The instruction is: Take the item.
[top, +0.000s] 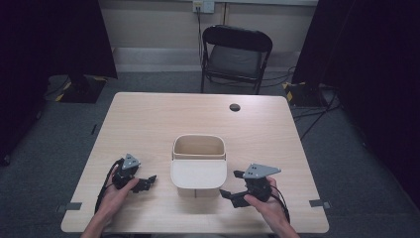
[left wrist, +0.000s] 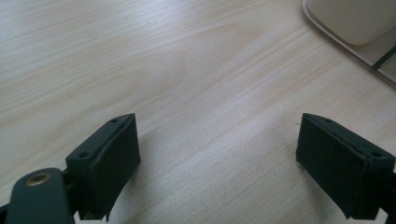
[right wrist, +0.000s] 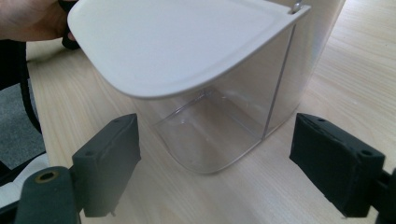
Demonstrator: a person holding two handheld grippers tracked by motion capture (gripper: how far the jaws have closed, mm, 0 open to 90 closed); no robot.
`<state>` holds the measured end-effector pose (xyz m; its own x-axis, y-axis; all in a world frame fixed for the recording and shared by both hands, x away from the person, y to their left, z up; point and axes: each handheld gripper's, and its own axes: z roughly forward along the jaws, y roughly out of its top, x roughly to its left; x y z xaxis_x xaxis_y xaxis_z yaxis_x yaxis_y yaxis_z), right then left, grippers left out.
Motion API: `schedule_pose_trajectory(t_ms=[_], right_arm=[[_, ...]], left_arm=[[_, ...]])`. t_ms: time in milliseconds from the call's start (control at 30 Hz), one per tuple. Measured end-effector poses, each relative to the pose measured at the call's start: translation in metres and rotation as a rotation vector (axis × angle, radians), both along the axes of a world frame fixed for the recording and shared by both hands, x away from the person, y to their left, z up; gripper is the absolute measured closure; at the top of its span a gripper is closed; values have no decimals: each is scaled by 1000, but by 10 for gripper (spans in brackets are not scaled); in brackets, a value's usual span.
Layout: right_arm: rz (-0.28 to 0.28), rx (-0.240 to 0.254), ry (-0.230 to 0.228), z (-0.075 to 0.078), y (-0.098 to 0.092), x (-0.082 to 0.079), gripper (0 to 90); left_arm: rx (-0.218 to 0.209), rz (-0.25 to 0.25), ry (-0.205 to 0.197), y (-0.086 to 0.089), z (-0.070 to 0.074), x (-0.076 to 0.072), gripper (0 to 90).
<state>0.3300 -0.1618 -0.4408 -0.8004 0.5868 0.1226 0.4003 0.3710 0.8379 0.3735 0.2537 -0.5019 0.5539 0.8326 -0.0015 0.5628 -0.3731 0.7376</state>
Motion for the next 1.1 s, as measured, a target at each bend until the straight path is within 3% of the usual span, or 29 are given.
schedule_pose_trajectory(t_ms=[567, 1100], right_arm=[[26, 5, -1, -8, 15, 6, 175], [29, 27, -21, -2, 16, 6, 221]], left_arm=[[0, -1, 0, 0, 0, 0, 127], [0, -1, 0, 0, 0, 0, 126]])
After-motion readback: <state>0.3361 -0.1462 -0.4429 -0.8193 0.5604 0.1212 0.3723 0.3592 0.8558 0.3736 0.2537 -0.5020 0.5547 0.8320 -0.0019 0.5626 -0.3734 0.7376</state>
